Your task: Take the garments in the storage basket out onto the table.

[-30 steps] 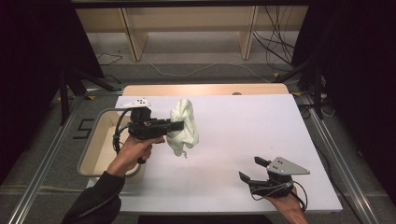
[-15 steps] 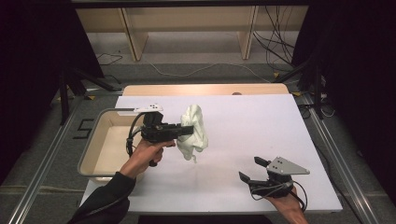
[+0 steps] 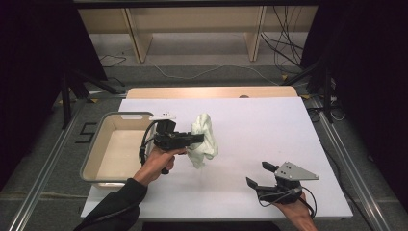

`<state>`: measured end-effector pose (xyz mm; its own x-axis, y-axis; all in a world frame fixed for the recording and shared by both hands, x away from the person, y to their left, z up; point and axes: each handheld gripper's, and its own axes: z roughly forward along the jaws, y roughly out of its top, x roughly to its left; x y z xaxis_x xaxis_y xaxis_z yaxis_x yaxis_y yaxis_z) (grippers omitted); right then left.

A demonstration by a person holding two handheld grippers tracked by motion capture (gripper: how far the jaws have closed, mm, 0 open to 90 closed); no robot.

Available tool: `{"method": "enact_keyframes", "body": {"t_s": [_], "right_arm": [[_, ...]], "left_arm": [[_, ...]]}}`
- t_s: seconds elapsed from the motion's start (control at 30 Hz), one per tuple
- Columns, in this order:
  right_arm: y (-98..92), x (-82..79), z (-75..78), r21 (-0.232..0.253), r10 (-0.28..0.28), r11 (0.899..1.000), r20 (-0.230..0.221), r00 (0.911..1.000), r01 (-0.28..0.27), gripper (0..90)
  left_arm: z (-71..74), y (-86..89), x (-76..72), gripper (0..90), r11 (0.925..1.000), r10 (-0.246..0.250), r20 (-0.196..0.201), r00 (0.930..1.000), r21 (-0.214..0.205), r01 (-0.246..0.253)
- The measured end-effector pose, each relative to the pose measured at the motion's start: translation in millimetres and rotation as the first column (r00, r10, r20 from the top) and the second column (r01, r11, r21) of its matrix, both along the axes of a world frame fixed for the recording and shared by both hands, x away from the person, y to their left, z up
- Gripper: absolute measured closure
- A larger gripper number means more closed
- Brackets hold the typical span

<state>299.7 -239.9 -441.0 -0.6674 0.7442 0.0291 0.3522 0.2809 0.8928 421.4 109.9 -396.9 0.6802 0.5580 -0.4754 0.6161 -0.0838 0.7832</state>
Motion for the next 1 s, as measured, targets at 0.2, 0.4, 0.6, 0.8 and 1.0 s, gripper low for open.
{"method": "enact_keyframes", "body": {"t_s": [0.2, 0.4, 0.6, 0.8, 1.0], "right_arm": [[0.0, -0.3, 0.0, -0.005, 0.000, 1.000, 0.002, 1.0000, 0.000, 22.8], [-0.3, -0.4, 0.3, -0.005, 0.002, 1.000, 0.007, 1.0000, -0.002, 22.8], [0.2, -0.4, 0.1, -0.004, 0.006, 1.000, 0.008, 0.9999, -0.006, 22.8], [0.3, -0.5, 0.1, -0.006, 0.004, 1.000, 0.005, 1.0000, -0.004, 22.8], [0.2, -0.5, 0.1, -0.006, 0.004, 1.000, 0.004, 1.0000, -0.004, 22.8]], "left_arm": [[-11.9, -8.6, -0.8, 68.9, 0.9995, -0.009, -0.013, 0.9999, 0.031, 0.010], [-20.8, -12.6, -0.4, 68.4, 0.9990, -0.017, -0.043, 0.9989, 0.041, 0.018], [-28.1, -18.4, -1.8, 67.9, 0.9976, -0.030, -0.054, 0.9981, 0.060, 0.033], [-36.7, -21.0, -0.5, 67.1, 0.9967, -0.032, -0.084, 0.9959, 0.072, 0.038], [-42.4, -23.6, 0.0, 66.4, 0.9949, -0.040, -0.093, 0.9949, 0.088, 0.048]]}}
